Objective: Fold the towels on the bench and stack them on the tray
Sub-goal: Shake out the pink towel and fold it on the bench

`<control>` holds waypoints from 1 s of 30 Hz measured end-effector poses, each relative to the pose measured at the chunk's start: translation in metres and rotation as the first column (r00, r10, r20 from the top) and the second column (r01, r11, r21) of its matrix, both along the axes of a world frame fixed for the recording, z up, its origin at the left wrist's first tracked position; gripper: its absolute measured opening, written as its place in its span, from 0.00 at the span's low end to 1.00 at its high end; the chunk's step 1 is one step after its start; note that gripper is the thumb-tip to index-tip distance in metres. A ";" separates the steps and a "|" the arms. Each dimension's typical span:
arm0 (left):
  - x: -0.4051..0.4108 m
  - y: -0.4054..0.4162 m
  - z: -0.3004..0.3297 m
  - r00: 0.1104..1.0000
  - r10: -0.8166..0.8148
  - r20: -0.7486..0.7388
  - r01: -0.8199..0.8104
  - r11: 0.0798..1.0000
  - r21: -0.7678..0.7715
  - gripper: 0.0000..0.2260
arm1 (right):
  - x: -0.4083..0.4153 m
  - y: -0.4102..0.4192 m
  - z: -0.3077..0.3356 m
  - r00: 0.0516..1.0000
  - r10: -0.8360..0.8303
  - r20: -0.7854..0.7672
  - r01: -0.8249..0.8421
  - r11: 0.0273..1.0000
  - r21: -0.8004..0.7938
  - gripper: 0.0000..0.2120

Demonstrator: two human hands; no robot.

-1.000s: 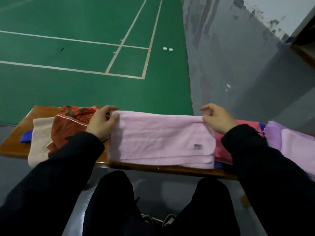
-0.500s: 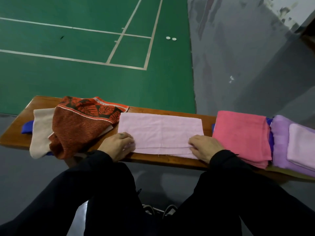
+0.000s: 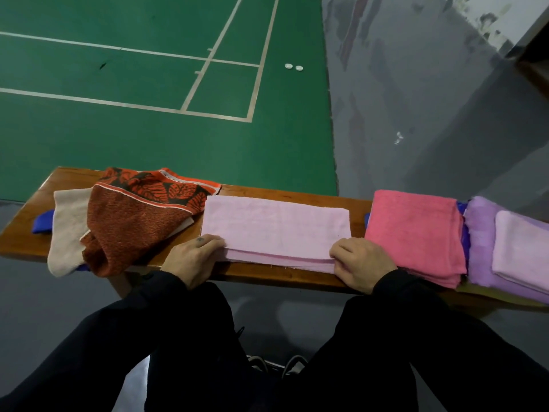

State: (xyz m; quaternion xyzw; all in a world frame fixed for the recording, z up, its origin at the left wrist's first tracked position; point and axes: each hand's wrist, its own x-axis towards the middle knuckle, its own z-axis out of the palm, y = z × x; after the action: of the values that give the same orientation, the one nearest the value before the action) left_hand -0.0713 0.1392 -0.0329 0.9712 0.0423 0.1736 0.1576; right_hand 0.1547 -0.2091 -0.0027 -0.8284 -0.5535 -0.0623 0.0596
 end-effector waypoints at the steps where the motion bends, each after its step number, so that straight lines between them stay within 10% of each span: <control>1: -0.001 -0.001 -0.001 1.000 -0.024 -0.003 0.024 1.000 0.014 0.12 | 0.000 -0.002 -0.003 1.000 0.019 0.015 -0.018 0.999 -0.043 0.04; 19: 0.010 -0.003 -0.002 0.987 -0.134 -0.085 0.149 0.965 0.215 0.11 | -0.018 0.022 -0.006 0.992 -0.120 0.042 0.124 0.987 -0.104 0.12; 30: 0.010 -0.017 0.004 0.998 0.068 -0.001 -0.067 0.993 0.100 0.08 | -0.069 0.086 -0.020 0.988 -0.103 -0.119 0.096 0.994 -0.061 0.29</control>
State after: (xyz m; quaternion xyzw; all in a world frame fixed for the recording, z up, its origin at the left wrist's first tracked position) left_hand -0.0615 0.1219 -0.0285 0.9763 0.0668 0.1788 0.1025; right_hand 0.0856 -0.1228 -0.0224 -0.8586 -0.5083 0.0006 0.0674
